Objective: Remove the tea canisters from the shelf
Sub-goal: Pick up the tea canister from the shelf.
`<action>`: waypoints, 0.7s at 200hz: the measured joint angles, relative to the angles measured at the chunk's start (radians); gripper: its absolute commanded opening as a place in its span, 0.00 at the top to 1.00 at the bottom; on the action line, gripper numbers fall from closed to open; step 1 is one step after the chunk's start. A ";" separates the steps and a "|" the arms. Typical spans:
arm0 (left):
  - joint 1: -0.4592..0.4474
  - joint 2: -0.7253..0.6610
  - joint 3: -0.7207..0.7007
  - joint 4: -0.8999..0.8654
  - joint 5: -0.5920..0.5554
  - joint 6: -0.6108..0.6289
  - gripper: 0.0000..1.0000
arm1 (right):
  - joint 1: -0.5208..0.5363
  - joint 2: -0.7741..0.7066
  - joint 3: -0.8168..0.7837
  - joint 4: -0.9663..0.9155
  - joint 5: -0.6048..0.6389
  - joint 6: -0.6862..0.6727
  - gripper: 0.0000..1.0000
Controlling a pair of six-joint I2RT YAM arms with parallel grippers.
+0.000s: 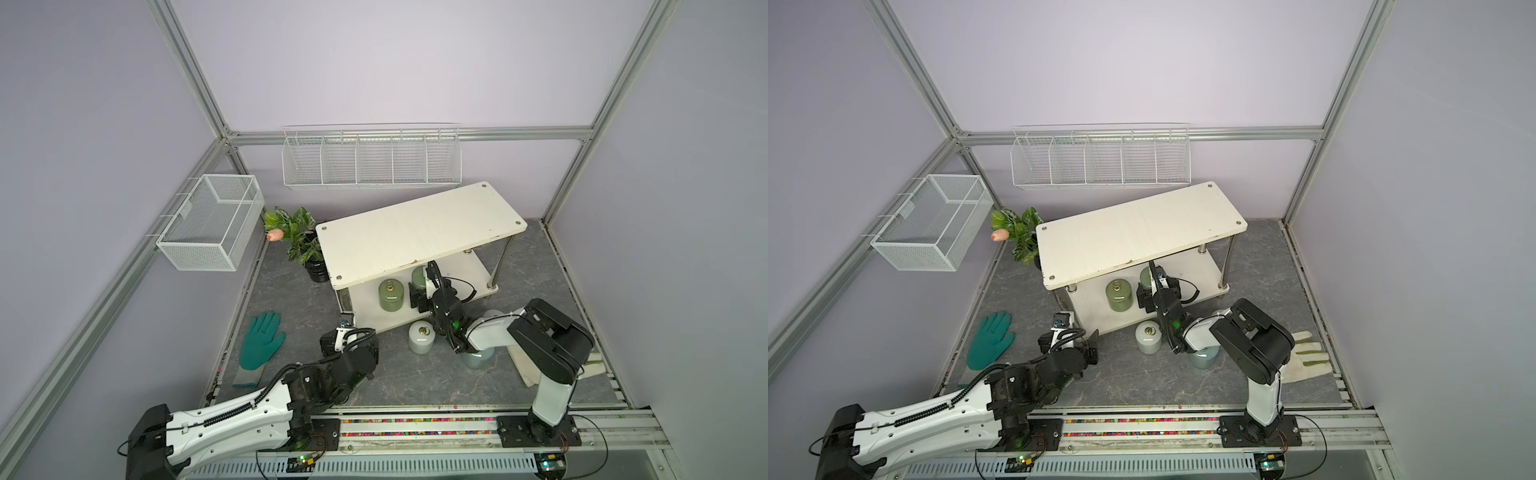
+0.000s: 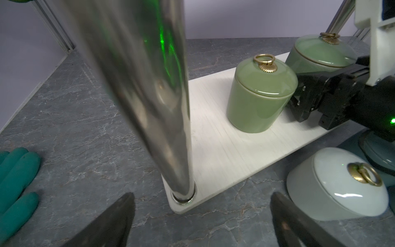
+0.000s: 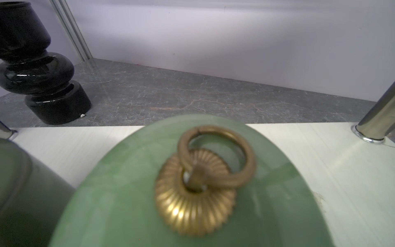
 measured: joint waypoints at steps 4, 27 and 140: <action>0.000 0.000 0.000 0.000 0.000 0.000 0.00 | 0.000 0.000 0.000 0.000 0.000 -0.001 0.15; 0.000 0.000 0.000 0.003 0.000 0.000 0.00 | 0.000 0.000 0.000 0.003 0.001 -0.002 0.24; 0.000 -0.001 0.000 0.018 -0.001 -0.001 0.00 | 0.000 -0.008 -0.012 0.008 -0.001 -0.009 0.39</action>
